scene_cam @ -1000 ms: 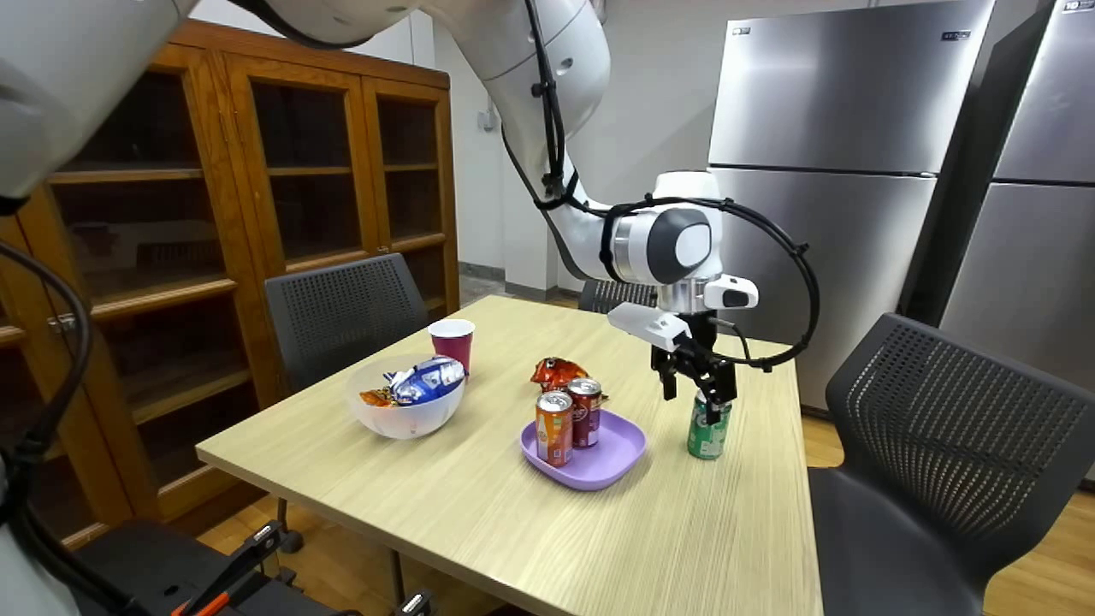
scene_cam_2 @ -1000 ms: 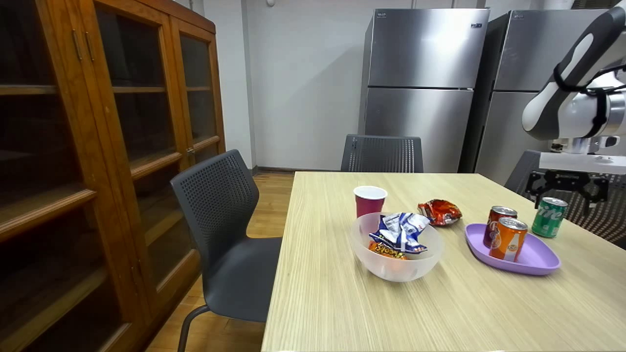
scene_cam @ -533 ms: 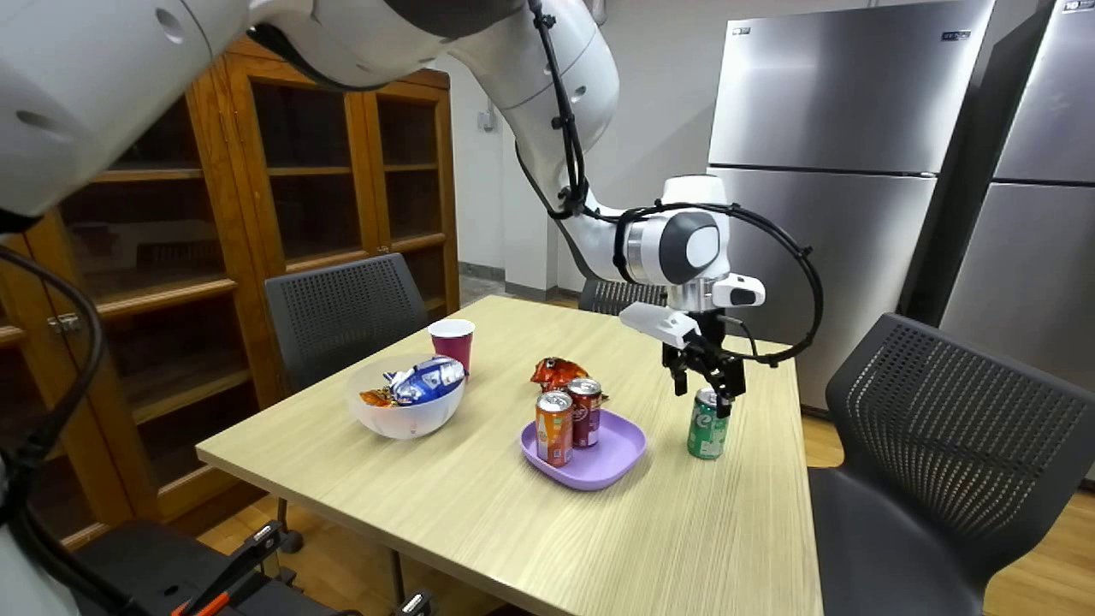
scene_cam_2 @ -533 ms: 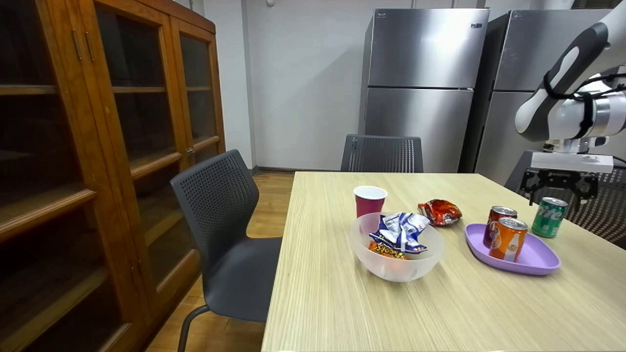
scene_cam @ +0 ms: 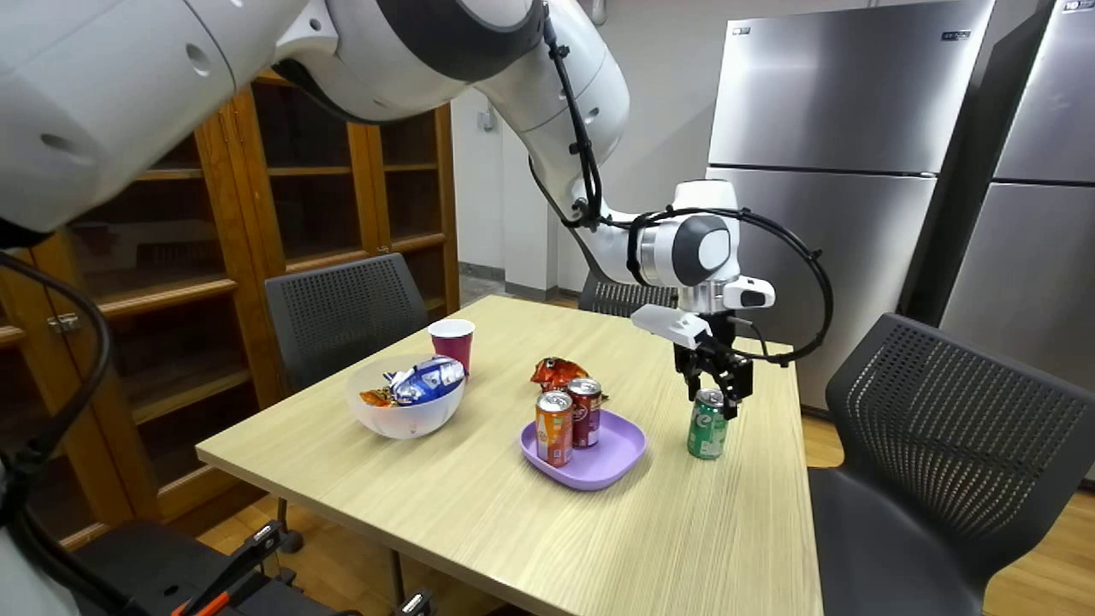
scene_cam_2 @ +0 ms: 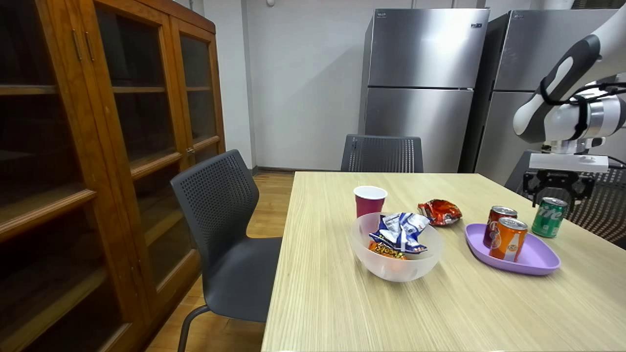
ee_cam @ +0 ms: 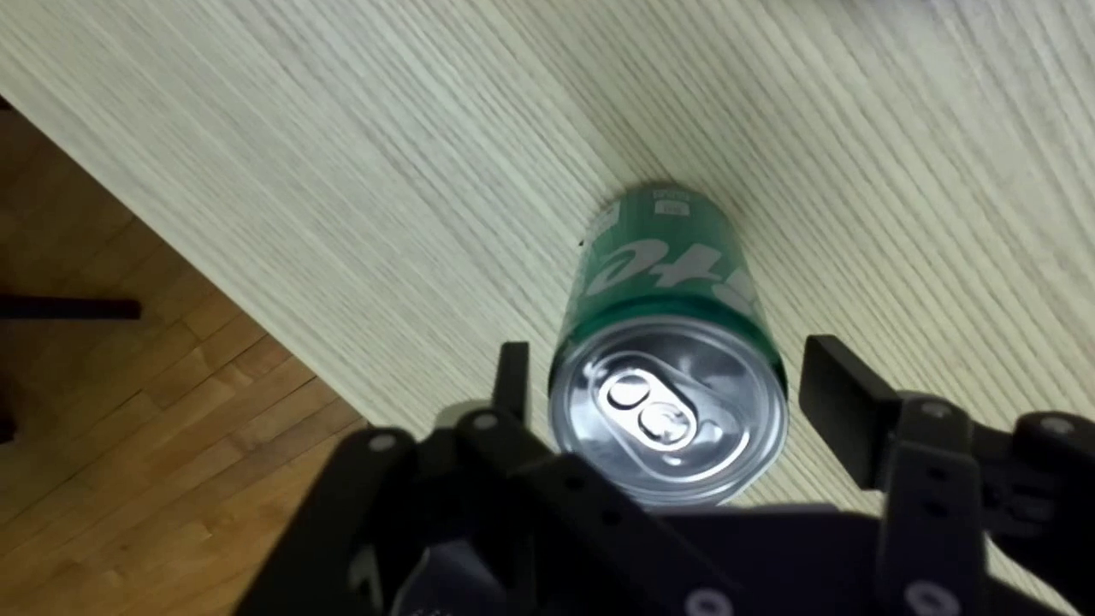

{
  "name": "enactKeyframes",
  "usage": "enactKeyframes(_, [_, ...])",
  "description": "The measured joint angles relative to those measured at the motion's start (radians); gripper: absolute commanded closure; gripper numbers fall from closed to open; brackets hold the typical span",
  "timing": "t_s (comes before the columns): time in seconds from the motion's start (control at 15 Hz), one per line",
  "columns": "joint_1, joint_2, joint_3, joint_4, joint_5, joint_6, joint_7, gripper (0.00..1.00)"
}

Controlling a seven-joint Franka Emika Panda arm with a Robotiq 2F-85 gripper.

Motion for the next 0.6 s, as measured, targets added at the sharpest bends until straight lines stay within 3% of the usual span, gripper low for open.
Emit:
enactKeyframes(0.07, [-0.003, 0.007, 0.0, 0.011, 0.0, -0.006, 0.0, 0.58])
enactKeyframes(0.13, [-0.005, 0.013, 0.0, 0.022, 0.0, -0.011, 0.0, 0.6])
enactKeyframes(0.6, [-0.007, 0.025, -0.014, 0.055, 0.0, -0.024, 0.014, 0.6])
